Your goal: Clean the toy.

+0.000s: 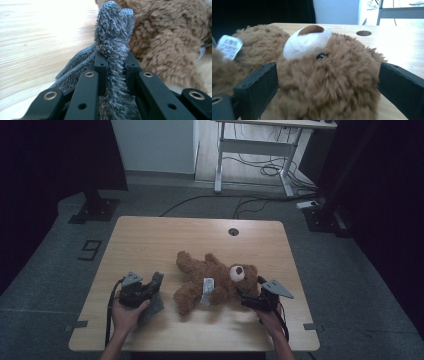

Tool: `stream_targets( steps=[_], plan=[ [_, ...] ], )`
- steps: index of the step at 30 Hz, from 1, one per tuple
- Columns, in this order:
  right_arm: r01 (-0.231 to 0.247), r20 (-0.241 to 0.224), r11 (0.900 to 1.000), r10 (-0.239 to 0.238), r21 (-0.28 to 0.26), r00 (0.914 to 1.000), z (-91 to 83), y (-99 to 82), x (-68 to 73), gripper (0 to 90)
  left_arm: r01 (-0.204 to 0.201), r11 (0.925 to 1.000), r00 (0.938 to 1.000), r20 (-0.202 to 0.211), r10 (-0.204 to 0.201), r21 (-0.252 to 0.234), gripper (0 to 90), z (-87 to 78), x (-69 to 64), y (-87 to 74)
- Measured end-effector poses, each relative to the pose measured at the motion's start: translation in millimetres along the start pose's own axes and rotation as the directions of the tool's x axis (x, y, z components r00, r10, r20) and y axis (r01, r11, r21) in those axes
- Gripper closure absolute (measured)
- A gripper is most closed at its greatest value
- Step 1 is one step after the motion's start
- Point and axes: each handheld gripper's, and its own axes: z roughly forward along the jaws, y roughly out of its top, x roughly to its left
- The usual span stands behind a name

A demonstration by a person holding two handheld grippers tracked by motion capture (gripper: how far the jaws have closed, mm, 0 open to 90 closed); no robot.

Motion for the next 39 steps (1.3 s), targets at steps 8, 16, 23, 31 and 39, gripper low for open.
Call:
stream_targets(
  steps=[8, 16, 23, 31, 39],
  plan=[
    [0.007, -0.015, 0.9993, -0.007, 0.038, 0.9999, -18.4, -9.8, -8.7, 4.7, 0.011, 0.9992, 0.9936, -0.113, -0.007, 0.039, 75.2, -25.9, 25.4, -18.1],
    [-0.002, -0.003, 0.9971, 0.002, 0.077, 1.0, -25.1, -21.3, -13.0, 5.8, 0.028, 0.9934, 0.9748, -0.223, -0.003, 0.111, 74.1, -31.7, 46.1, -41.1],
    [-0.019, 0.01, 0.9962, 0.019, 0.085, 0.9998, -29.8, -26.1, -18.7, 6.6, 0.043, 0.9863, 0.9764, -0.216, -0.008, 0.159, 67.0, -17.4, 46.3, -50.6],
    [-0.022, 0.01, 0.9965, 0.022, 0.081, 0.9997, -30.4, -25.3, -20.1, 7.3, -0.015, 0.9999, 0.979, -0.204, 0.014, -0.003, 29.9, -42.0, 33.7, -30.1],
    [-0.032, 0.017, 0.9967, 0.031, 0.074, 0.9994, -33.3, -24.8, -20.3, 8.1, -0.064, 0.9973, 0.9926, -0.106, 0.06, -0.036, 25.7, -52.6, 8.1, -12.4]
  ],
)
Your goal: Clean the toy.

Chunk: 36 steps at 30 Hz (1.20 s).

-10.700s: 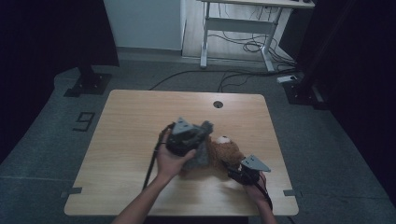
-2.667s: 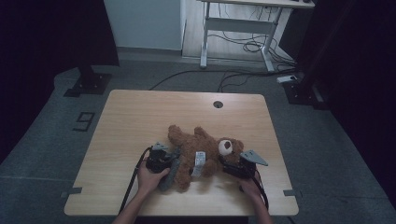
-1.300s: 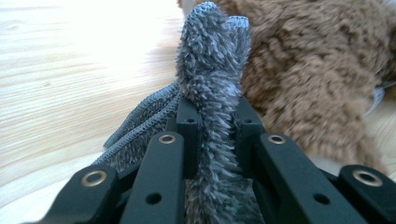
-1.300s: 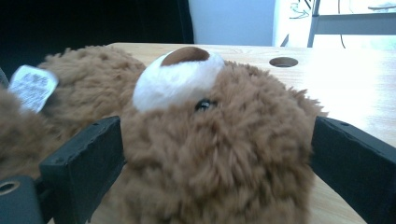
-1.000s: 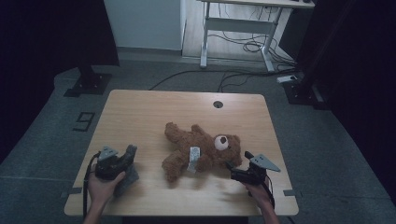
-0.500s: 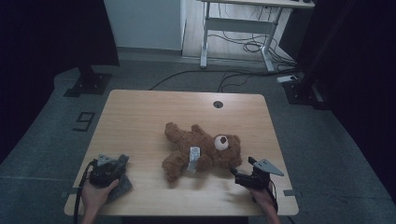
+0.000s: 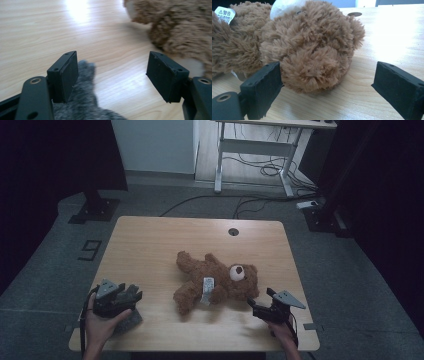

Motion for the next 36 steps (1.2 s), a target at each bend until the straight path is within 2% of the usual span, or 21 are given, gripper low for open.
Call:
stream_targets(
  steps=[10, 18, 21, 26, 36],
  plan=[
    [0.004, 0.007, 0.9998, -0.005, 0.021, 1.0, -10.4, -7.0, 3.4, 13.1, -0.031, 0.9995, 0.9978, 0.059, 0.031, 0.003, 26.9, 6.7, -24.7, -7.4],
    [0.003, -0.001, 0.9996, -0.003, 0.027, 1.0, -23.5, -14.3, 9.9, 13.5, -0.074, 0.9968, 0.9945, 0.076, 0.072, 0.029, 28.6, 14.9, -40.4, -22.4],
    [-0.011, -0.004, 0.999, 0.011, 0.043, 0.9999, -28.9, -21.1, 11.7, 13.5, -0.079, 0.9958, 0.9932, 0.089, 0.074, 0.047, 28.8, 16.7, -44.7, -29.5],
    [-0.003, 0.005, 0.9983, 0.003, 0.058, 1.0, -38.6, -27.9, 14.6, 13.7, -0.093, 0.9941, 0.9913, 0.098, 0.088, 0.055, 29.0, 17.2, -49.8, -33.7],
    [0.004, 0.018, 0.9972, -0.006, 0.075, 0.9998, -37.0, -27.3, 14.9, 13.9, -0.091, 0.9937, 0.9895, 0.119, 0.083, 0.065, 29.6, 21.7, -52.5, -35.6]
  ],
)
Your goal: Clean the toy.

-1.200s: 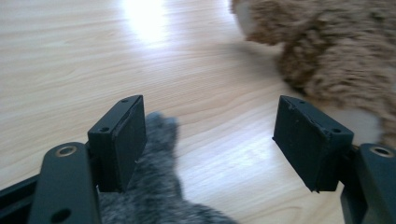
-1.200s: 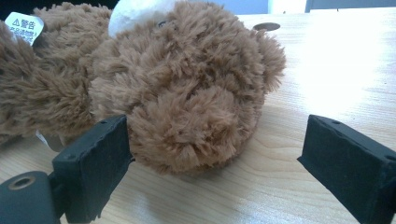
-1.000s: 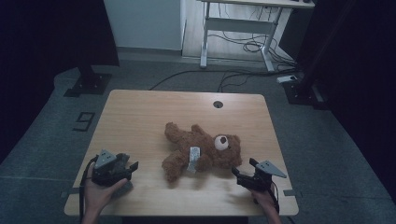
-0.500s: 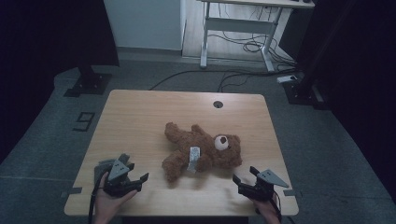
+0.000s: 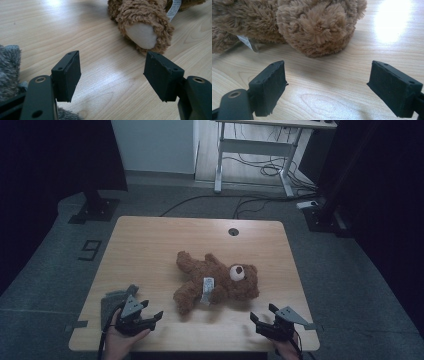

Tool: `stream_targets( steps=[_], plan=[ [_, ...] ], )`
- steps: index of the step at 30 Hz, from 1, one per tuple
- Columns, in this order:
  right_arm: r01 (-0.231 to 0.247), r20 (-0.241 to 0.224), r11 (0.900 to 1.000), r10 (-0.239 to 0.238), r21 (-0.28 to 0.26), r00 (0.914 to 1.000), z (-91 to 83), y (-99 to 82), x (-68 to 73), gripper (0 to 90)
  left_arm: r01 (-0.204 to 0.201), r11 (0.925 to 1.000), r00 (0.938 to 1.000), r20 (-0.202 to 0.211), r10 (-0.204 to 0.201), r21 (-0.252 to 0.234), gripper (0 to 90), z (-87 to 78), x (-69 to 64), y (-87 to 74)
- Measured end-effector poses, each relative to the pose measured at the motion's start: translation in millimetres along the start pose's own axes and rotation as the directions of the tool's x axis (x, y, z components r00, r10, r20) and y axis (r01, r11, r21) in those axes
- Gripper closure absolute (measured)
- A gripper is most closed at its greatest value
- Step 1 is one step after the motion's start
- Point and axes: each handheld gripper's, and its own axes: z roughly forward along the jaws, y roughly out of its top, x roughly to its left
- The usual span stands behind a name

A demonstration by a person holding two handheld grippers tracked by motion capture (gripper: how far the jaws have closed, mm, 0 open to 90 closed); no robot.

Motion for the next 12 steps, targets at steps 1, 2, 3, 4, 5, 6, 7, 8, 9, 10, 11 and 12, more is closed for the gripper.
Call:
stream_targets(
  steps=[1, 2, 3, 4, 5, 6, 7, 8, 9, 10, 11, 12],
  plan=[
    [0.001, 0.002, 1.0, -0.001, -0.001, 1.0, 0.1, 0.1, -0.5, 13.9, 0.002, 1.0, 1.0, 0.001, -0.002, 0.001, 29.6, 0.4, -0.1, -0.1],
    [0.0, 0.004, 1.0, 0.0, -0.003, 1.0, 0.1, 0.1, -0.9, 13.9, 0.002, 1.0, 1.0, 0.003, -0.002, 0.001, 29.7, 0.8, -0.1, -0.4],
    [-0.002, 0.005, 1.0, 0.002, -0.004, 1.0, -0.1, 0.1, -1.4, 13.9, 0.001, 1.0, 1.0, 0.005, -0.001, 0.003, 29.7, 1.0, -0.2, -0.6],
    [-0.004, 0.005, 1.0, 0.004, -0.007, 1.0, -0.3, 0.0, -1.9, 14.0, 0.001, 1.0, 1.0, 0.008, -0.001, 0.003, 29.7, 1.2, -0.4, -0.6],
    [-0.005, 0.006, 1.0, 0.005, -0.008, 1.0, -0.4, 0.0, -2.1, 13.9, 0.001, 1.0, 1.0, 0.008, -0.001, 0.001, 29.7, 1.4, -0.8, -0.6],
    [-0.004, 0.006, 1.0, 0.004, -0.009, 1.0, -0.5, 0.0, -2.1, 14.0, 0.001, 1.0, 1.0, 0.008, -0.001, 0.0, 29.7, 1.5, -1.0, -0.6],
    [-0.003, 0.006, 1.0, 0.003, -0.009, 1.0, -0.6, 0.0, -1.9, 13.9, -0.001, 1.0, 1.0, 0.009, 0.001, 0.0, 29.7, 1.4, -1.1, -0.6],
    [-0.001, 0.006, 0.9999, 0.001, -0.011, 1.0, -0.6, 0.1, -1.7, 13.9, 0.0, 1.0, 1.0, 0.009, 0.0, -0.001, 29.7, 1.5, -1.2, -0.6],
    [0.001, 0.005, 0.9999, -0.001, -0.011, 1.0, -0.7, 0.3, -1.4, 14.0, 0.001, 1.0, 1.0, 0.009, -0.001, 0.0, 29.7, 1.5, -1.1, -0.6],
    [0.005, 0.003, 0.9999, -0.005, -0.014, 1.0, -0.7, 0.5, -1.1, 14.0, 0.002, 1.0, 1.0, 0.009, -0.002, 0.002, 29.7, 1.5, -0.8, -0.6],
    [0.009, -0.001, 0.9998, -0.009, -0.015, 1.0, -0.6, 0.8, -0.9, 13.9, 0.004, 1.0, 1.0, 0.007, -0.004, 0.002, 29.7, 1.6, -0.5, -0.8],
    [0.013, -0.003, 0.9998, -0.013, -0.016, 0.9999, -0.6, 1.1, -0.6, 13.9, 0.007, 1.0, 1.0, 0.006, -0.007, 0.002, 29.7, 1.9, -0.1, -0.9]
  ],
)
